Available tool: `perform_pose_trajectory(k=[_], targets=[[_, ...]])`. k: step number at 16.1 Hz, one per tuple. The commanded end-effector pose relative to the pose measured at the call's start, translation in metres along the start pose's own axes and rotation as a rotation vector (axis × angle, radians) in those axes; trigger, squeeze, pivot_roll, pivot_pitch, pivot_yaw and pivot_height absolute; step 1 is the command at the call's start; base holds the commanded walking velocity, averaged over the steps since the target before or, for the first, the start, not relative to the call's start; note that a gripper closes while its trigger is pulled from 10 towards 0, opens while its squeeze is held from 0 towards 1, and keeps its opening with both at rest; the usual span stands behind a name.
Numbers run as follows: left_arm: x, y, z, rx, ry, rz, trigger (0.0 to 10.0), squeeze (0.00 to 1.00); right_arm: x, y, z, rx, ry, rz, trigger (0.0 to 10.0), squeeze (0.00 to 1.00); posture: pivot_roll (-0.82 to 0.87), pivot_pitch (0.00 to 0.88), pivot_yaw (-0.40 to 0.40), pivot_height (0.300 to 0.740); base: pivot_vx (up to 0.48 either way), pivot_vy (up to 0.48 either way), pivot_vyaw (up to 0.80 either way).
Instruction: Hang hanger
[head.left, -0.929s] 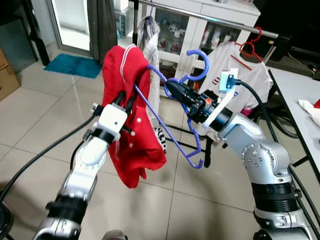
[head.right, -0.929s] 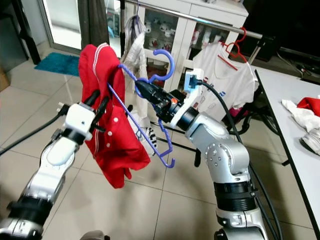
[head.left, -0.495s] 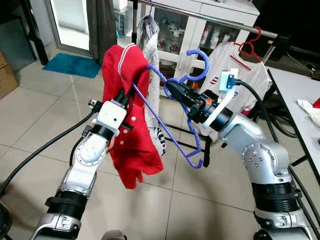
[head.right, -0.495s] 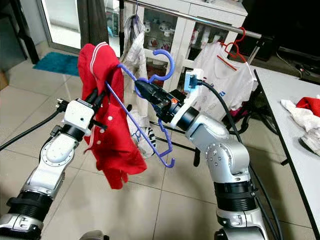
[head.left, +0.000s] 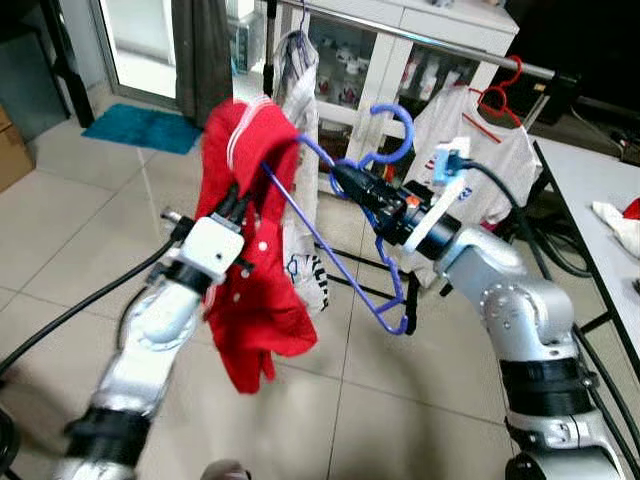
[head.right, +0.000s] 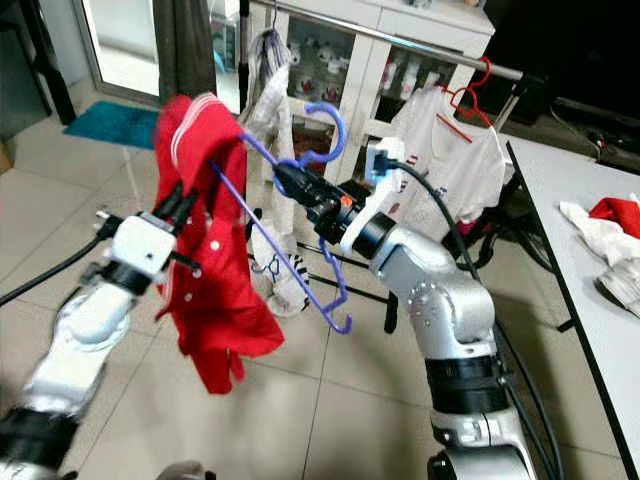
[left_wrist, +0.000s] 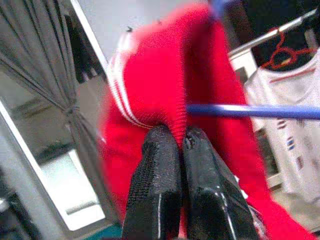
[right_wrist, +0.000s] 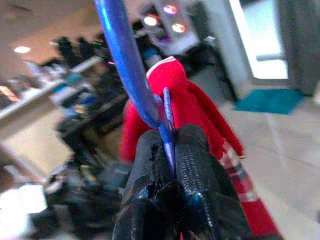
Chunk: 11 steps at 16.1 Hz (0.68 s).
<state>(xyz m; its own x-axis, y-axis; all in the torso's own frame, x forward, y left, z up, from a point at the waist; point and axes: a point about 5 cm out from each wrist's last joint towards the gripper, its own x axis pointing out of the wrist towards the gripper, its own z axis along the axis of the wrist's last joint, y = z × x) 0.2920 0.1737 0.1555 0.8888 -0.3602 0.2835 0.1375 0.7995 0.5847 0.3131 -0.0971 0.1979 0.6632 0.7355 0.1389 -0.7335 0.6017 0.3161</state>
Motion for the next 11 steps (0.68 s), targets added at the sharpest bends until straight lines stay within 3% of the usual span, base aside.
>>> perform_pose_trajectory(k=[1, 3, 6, 11], targets=[[0.003, 0.009, 0.009, 0.035, -0.025, 0.015, 0.0, 0.0, -0.003, -0.007, 0.006, -0.043, -0.01, -0.049, 10.0, 0.0, 0.05, 0.0, -0.154, 0.74, 0.0, 0.0, 0.0], [0.006, 0.029, 0.013, 0.099, -0.005, 0.063, 0.0, 0.0, -0.004, -0.008, -0.002, -0.132, 0.069, -0.062, 10.0, 0.0, 0.05, 0.0, -0.151, 0.74, 0.0, 0.0, 0.0], [0.017, 0.046, 0.015, 0.186, 0.084, 0.005, 0.0, 0.0, -0.005, -0.001, -0.01, -0.158, 0.128, -0.011, 10.0, 0.0, 0.05, 0.0, -0.146, 0.74, 0.0, 0.0, 0.0], [0.024, 0.046, 0.008, 0.174, 0.225, -0.09, 0.0, 0.0, -0.012, 0.02, -0.03, -0.194, 0.271, 0.148, 10.0, 0.0, 0.05, 0.0, -0.139, 0.74, 0.0, 0.0, 0.0]])
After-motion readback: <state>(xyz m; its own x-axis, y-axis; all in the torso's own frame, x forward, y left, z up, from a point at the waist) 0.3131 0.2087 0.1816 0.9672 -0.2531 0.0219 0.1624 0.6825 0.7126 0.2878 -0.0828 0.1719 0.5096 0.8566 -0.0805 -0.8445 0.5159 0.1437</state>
